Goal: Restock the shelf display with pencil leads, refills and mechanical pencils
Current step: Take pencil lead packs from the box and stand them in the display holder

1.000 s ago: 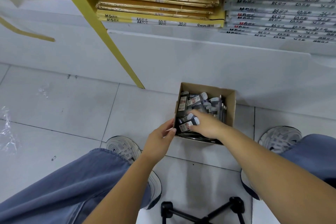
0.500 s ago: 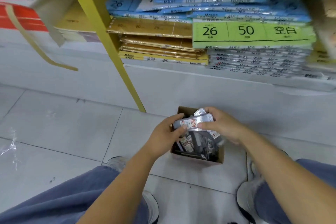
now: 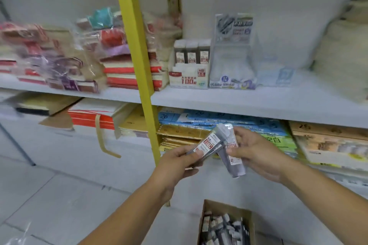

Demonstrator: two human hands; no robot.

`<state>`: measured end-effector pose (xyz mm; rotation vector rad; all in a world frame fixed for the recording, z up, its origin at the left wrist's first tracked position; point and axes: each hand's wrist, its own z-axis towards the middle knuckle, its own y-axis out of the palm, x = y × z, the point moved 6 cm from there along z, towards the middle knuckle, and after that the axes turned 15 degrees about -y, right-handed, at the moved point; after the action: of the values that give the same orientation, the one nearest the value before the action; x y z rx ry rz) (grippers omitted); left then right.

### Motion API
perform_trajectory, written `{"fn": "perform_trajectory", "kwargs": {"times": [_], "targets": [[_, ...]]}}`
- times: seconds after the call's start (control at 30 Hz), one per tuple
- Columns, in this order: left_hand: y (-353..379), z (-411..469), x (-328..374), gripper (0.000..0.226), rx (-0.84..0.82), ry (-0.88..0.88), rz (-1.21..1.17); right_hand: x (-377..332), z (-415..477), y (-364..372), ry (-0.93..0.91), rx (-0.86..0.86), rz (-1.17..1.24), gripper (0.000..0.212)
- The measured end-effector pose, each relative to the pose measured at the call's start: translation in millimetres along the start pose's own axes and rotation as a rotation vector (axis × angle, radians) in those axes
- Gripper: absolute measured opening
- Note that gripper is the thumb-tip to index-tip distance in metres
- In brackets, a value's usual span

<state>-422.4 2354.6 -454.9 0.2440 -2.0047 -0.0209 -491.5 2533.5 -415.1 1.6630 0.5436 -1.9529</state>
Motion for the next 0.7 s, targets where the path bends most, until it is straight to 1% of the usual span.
{"fn": "perform_trajectory", "kwargs": {"times": [0.07,0.2,0.27,0.37,0.47,0.57,0.63,0.7], "targets": [[0,-5,21,0.021,-0.009,0.042,-0.028,-21,10,4,-0.076,0.046,0.041,0.048],[7,-9,52,0.026,-0.049,0.128,-0.106,-49,28,8,-0.223,0.176,0.132,0.047],[14,-8,61,0.027,-0.074,0.141,-0.102,-56,34,14,-0.271,0.197,0.149,0.045],[30,-7,70,0.028,-0.155,0.129,-0.08,-59,43,23,-0.31,0.223,0.129,0.044],[35,-9,80,0.029,-0.235,0.149,-0.155,-65,48,26,-0.352,0.258,0.059,0.051],[33,-10,91,0.029,-0.281,0.218,-0.162,-79,51,26,-0.419,0.269,-0.137,0.062],[28,-10,98,0.027,-0.273,0.262,-0.135,-90,53,24,-0.438,0.265,-0.263,0.062],[21,-10,106,0.025,-0.242,0.287,-0.13,-104,57,22,-0.442,0.258,-0.337,0.059]]}}
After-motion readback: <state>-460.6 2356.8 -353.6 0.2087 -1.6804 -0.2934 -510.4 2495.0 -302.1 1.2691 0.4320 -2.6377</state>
